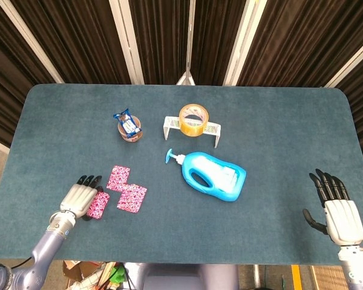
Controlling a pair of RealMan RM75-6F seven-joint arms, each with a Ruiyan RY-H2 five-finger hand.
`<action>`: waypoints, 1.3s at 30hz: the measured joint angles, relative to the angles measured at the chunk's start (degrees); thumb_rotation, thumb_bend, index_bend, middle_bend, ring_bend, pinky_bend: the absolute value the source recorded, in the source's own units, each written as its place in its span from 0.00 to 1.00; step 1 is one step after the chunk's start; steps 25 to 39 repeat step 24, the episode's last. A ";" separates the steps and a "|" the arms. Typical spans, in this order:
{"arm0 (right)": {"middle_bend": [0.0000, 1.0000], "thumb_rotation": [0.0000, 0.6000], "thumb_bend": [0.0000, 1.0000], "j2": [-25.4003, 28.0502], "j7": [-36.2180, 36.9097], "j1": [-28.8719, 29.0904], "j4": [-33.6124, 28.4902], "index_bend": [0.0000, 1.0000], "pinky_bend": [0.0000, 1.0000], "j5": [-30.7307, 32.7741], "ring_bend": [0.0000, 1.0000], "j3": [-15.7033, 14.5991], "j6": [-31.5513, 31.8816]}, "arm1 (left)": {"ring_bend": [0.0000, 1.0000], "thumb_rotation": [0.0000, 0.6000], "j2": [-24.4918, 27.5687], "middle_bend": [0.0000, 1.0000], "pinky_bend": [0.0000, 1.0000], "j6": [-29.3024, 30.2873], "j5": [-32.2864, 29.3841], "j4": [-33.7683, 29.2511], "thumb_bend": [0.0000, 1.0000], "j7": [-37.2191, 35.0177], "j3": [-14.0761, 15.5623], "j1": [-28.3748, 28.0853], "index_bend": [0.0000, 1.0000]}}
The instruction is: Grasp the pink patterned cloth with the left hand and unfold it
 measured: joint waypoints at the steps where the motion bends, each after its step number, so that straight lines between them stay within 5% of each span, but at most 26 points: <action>1: 0.00 1.00 0.36 0.02 0.02 0.01 -0.03 0.00 0.09 0.00 0.00 0.01 -0.01 | 0.00 1.00 0.10 0.00 0.00 -0.16 -0.36 -0.17 0.17 0.24 -0.03 -0.02 0.16; 8: 0.00 1.00 0.36 -0.04 -0.08 0.02 0.02 0.00 0.09 -0.16 0.00 -0.03 0.04 | 0.00 1.00 2.13 0.00 0.00 -0.52 -3.05 -3.37 0.15 2.23 -0.40 -0.19 0.00; 16: 0.00 1.00 0.36 -0.01 -0.29 -0.02 0.19 0.00 0.09 -0.08 0.00 0.00 0.05 | 0.00 1.00 6.01 0.00 0.00 3.22 1.42 -8.12 0.15 -2.24 -1.50 1.97 0.00; 24: 0.00 1.00 0.36 -0.22 -1.22 -0.04 0.59 0.00 0.09 -0.03 0.00 0.23 0.45 | 0.00 1.00 9.97 0.00 0.00 17.83 18.70 -7.53 0.15 -9.72 0.76 10.72 0.00; 39: 0.00 1.00 0.36 -0.22 -1.22 -0.04 0.59 0.00 0.09 -0.03 0.00 0.23 0.45 | 0.00 1.00 9.97 0.00 0.00 17.83 18.70 -7.53 0.15 -9.72 0.76 10.72 0.00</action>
